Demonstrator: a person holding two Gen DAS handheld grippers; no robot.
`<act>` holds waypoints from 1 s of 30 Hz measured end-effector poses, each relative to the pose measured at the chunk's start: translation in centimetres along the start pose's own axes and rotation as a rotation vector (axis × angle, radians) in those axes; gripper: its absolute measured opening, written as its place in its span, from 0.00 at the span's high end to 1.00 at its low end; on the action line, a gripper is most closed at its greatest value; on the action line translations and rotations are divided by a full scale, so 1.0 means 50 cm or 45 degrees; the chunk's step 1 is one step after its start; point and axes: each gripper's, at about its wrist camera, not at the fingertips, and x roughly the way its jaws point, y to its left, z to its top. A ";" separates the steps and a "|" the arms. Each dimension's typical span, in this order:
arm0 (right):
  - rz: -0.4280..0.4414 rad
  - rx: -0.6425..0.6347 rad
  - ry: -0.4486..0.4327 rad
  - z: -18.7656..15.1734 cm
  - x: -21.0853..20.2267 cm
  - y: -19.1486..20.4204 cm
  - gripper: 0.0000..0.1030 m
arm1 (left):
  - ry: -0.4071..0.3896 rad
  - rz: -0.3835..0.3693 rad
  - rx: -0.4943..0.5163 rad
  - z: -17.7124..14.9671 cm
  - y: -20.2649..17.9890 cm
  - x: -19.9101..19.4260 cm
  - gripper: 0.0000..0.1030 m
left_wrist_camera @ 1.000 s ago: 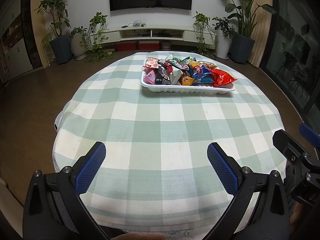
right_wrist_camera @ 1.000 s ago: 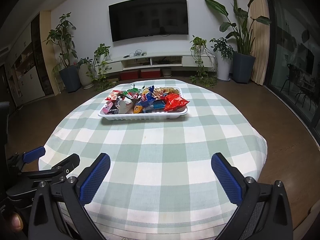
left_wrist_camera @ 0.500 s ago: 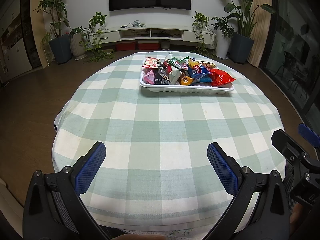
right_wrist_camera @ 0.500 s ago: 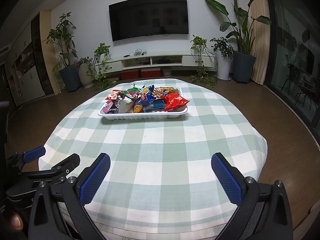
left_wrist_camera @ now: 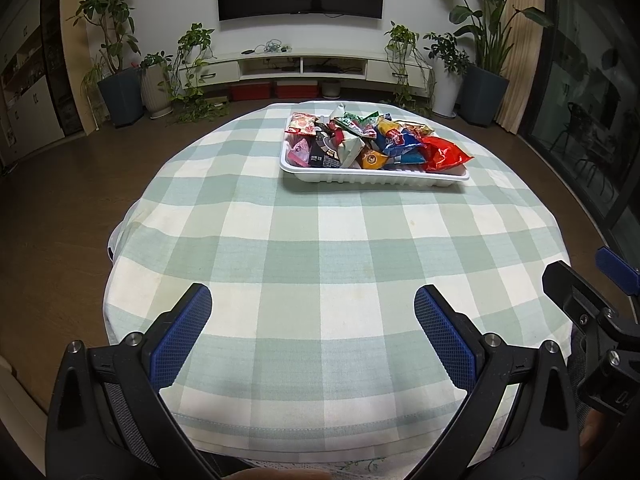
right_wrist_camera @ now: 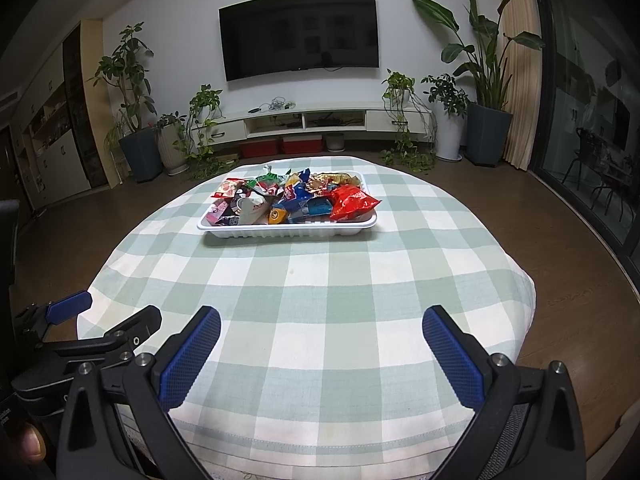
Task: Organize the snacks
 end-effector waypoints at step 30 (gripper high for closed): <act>0.000 0.000 0.003 0.000 -0.004 0.001 0.00 | 0.016 -0.003 -0.006 -0.011 -0.002 0.007 0.00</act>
